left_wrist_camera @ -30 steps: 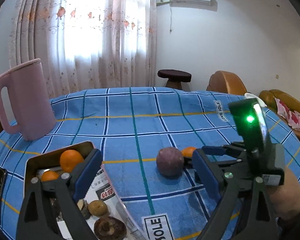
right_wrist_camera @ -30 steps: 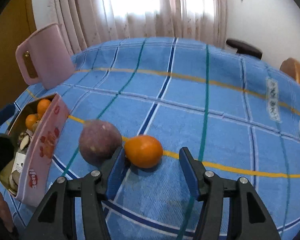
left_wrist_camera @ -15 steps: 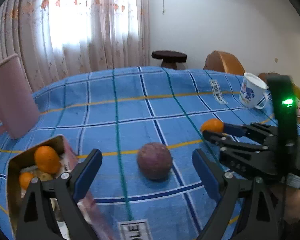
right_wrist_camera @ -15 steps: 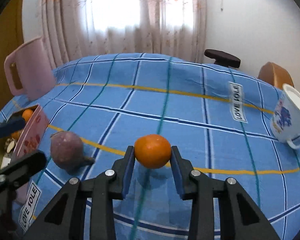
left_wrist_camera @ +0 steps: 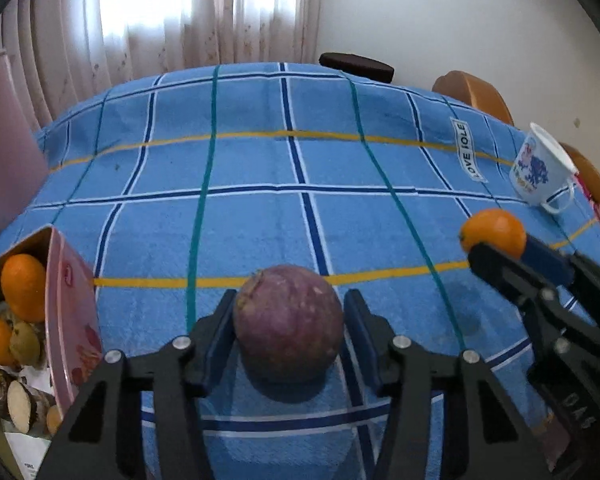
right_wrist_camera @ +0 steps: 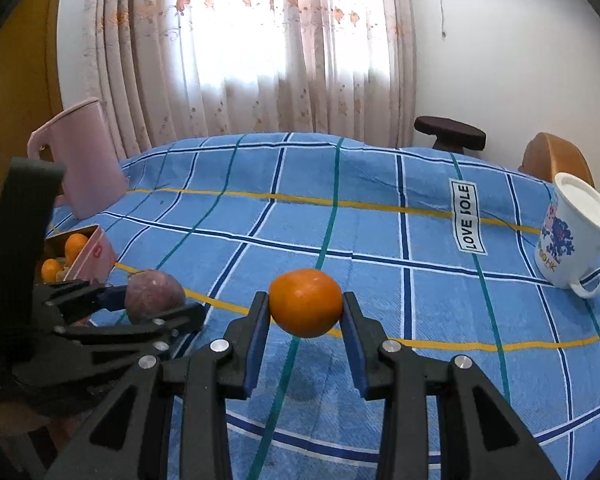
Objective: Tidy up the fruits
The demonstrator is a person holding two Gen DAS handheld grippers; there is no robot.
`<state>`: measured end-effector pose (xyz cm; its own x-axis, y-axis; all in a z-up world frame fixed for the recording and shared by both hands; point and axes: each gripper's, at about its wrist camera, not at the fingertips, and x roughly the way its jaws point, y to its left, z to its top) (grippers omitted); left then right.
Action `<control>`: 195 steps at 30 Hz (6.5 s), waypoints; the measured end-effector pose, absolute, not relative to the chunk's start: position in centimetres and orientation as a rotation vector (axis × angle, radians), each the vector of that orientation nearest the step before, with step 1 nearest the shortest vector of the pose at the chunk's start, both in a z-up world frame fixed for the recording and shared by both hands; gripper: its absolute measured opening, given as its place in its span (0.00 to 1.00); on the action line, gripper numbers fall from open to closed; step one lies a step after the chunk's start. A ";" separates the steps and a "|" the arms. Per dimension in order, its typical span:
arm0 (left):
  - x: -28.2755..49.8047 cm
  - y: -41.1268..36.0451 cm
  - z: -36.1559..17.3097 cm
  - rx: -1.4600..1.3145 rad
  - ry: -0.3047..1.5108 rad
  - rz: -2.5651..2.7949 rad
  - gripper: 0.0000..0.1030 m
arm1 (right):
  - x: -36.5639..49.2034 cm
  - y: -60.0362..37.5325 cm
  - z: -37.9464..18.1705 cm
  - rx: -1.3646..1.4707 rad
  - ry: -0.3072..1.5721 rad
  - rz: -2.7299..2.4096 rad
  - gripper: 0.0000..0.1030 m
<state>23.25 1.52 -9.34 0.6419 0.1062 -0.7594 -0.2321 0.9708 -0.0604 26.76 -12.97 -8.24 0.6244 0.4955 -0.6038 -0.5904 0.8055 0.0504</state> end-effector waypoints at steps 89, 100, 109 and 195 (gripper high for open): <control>9.9 2.8 -4.4 -0.097 0.381 0.143 0.48 | 16.9 -12.4 -5.2 -0.079 0.323 0.711 0.36; 7.2 5.7 -3.5 -0.115 0.371 0.189 0.48 | 15.2 -8.7 -3.9 -0.107 0.305 0.783 0.36; 5.3 8.1 -3.1 -0.117 0.381 0.241 0.48 | 13.8 -5.3 -3.0 -0.123 0.303 0.860 0.36; -0.2 12.0 -2.5 -0.172 0.371 0.313 0.96 | 11.5 -4.9 -3.8 -0.139 0.406 0.820 0.74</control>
<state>-0.20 11.96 -2.52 0.8845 0.2685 -0.3814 -0.3308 0.9376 -0.1071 11.52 -4.87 -3.80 0.6100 0.6818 -0.4039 -0.7345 0.6778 0.0348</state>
